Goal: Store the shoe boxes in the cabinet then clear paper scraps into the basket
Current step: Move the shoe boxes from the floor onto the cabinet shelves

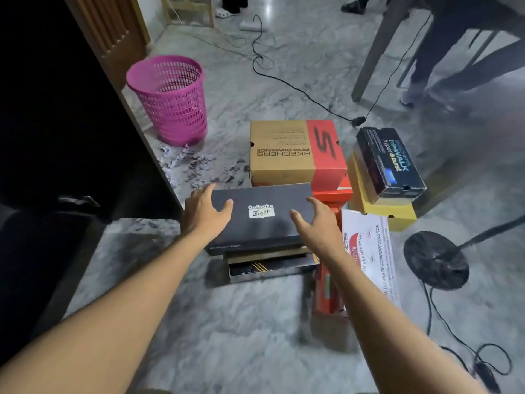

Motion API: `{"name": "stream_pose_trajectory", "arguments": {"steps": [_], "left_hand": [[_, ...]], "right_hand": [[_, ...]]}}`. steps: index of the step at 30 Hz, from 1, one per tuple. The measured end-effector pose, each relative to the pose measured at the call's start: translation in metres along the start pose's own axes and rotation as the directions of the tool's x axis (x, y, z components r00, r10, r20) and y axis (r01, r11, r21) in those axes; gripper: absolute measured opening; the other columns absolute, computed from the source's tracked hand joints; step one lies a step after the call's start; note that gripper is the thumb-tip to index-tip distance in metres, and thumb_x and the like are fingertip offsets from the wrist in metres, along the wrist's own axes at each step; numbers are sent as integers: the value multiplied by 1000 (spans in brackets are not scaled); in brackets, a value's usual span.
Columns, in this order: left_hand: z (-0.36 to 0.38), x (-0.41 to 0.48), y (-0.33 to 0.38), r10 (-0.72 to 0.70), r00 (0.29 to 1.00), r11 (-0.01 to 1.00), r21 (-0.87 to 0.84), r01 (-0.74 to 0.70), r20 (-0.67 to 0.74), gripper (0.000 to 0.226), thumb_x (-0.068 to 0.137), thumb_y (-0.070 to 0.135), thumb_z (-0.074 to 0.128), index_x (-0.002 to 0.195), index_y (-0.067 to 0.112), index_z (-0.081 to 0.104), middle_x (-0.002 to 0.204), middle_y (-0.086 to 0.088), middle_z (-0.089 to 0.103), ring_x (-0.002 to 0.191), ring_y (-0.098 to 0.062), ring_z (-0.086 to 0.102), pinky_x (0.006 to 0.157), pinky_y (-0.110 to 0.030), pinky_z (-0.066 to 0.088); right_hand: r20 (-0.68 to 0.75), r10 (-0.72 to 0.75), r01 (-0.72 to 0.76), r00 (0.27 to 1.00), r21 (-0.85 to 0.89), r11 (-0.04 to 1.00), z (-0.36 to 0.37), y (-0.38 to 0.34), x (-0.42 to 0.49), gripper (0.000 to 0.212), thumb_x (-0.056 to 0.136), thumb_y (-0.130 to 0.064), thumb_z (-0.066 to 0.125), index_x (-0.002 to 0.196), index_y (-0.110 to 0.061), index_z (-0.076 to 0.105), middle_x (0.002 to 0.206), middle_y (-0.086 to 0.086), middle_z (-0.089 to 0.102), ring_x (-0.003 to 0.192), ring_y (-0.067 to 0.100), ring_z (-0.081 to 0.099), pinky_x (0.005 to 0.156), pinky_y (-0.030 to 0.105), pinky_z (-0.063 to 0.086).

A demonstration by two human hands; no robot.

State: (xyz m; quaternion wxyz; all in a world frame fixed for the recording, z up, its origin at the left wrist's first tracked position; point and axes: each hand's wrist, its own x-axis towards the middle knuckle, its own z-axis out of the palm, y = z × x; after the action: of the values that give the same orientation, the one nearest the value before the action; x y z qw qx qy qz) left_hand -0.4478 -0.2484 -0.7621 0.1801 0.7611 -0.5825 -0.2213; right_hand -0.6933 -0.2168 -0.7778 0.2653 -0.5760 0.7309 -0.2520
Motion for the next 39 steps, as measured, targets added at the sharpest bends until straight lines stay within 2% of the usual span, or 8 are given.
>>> {"name": "stream_pose_trajectory", "arguments": {"steps": [7,15,18,23,27,31,35,39], "left_hand": [[95,32,-80,5,984,999,-50,-14,-177,78,82,65,51,148,29,31,148,-2,41,136,-28,38,106,-45,39],[130,30,-113,-167,971,886,-458,71,-173,57,86,56,57,132,23,52,122,-2,61,113,-27,57,88,-34,44],[129,24,-123,-116,988,869,-493,51,-103,42,88,57,56,111,23,63,104,3,64,99,-24,61,79,-32,43],[126,23,-136,-81,997,830,-554,59,-16,57,71,73,56,114,36,63,112,10,68,104,-18,63,97,-41,50],[119,7,-143,-71,996,810,-585,26,-55,38,80,60,61,112,39,62,113,13,67,109,-15,62,101,-38,47],[93,-12,-157,-99,988,803,-596,9,-118,36,81,58,61,114,44,62,110,18,68,106,-13,63,97,-45,51],[52,-29,-178,-128,977,809,-587,2,-173,42,74,65,58,113,49,61,113,21,67,109,-12,62,98,-44,50],[10,-49,-214,-222,948,799,-600,43,-228,49,72,65,58,114,40,64,109,16,68,104,-13,64,96,-47,51]], "right_hand": [[-301,-35,9,953,-85,996,82,84,28,86,78,-75,54,145,-23,38,147,6,45,137,27,39,111,49,37],[-378,30,168,925,480,861,114,119,29,89,78,-48,78,149,-21,30,140,-2,47,129,10,46,107,25,39],[-340,69,133,938,538,833,117,128,20,89,77,-52,78,148,-24,32,140,-6,50,125,7,50,103,19,39],[-300,41,145,953,571,808,130,128,10,77,73,-51,82,136,-27,44,129,-10,58,115,4,56,97,22,44],[-275,8,151,961,549,822,133,120,0,79,69,-58,81,133,-30,44,124,-14,59,110,1,58,95,24,46],[-266,-69,209,962,546,811,138,95,-6,61,75,-49,81,122,-34,46,112,-20,59,103,-7,57,85,8,44],[-223,-181,277,958,558,782,157,63,-12,73,73,-57,79,132,-30,46,124,-14,59,112,-2,57,95,20,45],[-139,-281,308,950,584,751,184,23,-20,74,76,-49,80,135,-24,43,123,-12,58,108,-4,56,84,7,45]]}}
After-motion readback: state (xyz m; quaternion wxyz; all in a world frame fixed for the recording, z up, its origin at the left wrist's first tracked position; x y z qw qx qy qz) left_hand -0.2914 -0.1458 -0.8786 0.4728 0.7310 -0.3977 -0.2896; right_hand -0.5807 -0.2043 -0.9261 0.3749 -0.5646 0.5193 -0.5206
